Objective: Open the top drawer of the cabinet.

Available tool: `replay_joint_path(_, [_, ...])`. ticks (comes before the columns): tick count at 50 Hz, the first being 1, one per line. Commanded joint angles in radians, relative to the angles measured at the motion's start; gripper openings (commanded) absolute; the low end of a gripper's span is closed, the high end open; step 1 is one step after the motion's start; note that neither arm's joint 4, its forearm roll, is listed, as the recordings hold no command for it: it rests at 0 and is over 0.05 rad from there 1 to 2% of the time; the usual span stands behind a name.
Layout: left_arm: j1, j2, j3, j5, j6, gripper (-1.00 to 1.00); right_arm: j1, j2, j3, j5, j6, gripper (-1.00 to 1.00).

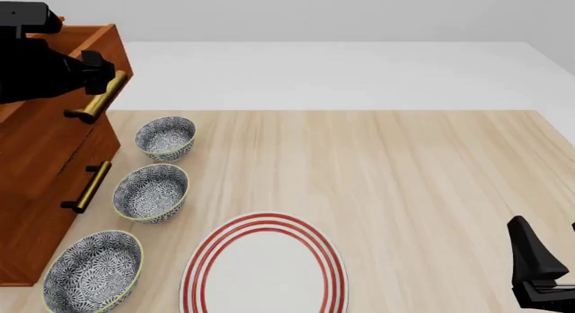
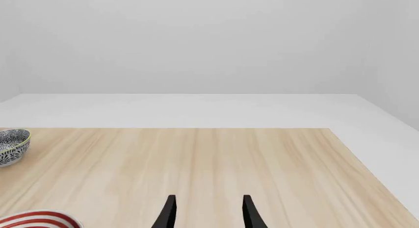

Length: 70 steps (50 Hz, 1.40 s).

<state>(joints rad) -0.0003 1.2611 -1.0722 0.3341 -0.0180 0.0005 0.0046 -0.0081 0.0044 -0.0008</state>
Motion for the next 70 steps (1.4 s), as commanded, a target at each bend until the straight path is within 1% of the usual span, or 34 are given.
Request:
replay_joint_path(1, [-0.019, 0.059, 0.051, 0.005, -0.001, 1.0, 0.0, 0.0, 0.0, 0.0, 0.0, 1.0])
replay_joint_path(3, [-0.033, 0.054, 0.052, 0.012, -0.024, 1.0, 0.0, 0.0, 0.0, 0.0, 0.0, 1.0])
replay_joint_path(4, [-0.029, 0.051, 0.052, 0.009, -0.001, 1.0, 0.0, 0.0, 0.0, 0.0, 0.0, 1.0])
replay_joint_path(10, [-0.035, 0.053, 0.048, 0.013, -0.011, 1.0, 0.0, 0.0, 0.0, 0.0, 0.0, 1.0])
replay_joint_path(28, [-0.063, 0.077, 0.035, 0.013, -0.008, 1.0, 0.0, 0.0, 0.0, 0.0, 0.0, 1.0])
replay_joint_path(34, [-0.078, 0.078, 0.037, 0.013, -0.01, 1.0, 0.0, 0.0, 0.0, 0.0, 0.0, 1.0])
replay_joint_path(36, [-0.095, 0.069, 0.047, 0.011, -0.005, 1.0, 0.0, 0.0, 0.0, 0.0, 0.0, 1.0])
replay_joint_path(43, [-0.093, 0.074, 0.045, 0.009, -0.015, 1.0, 0.0, 0.0, 0.0, 0.0, 0.0, 1.0])
replay_joint_path(70, [-0.147, 0.09, 0.051, -0.002, -0.039, 1.0, 0.0, 0.0, 0.0, 0.0, 0.0, 1.0])
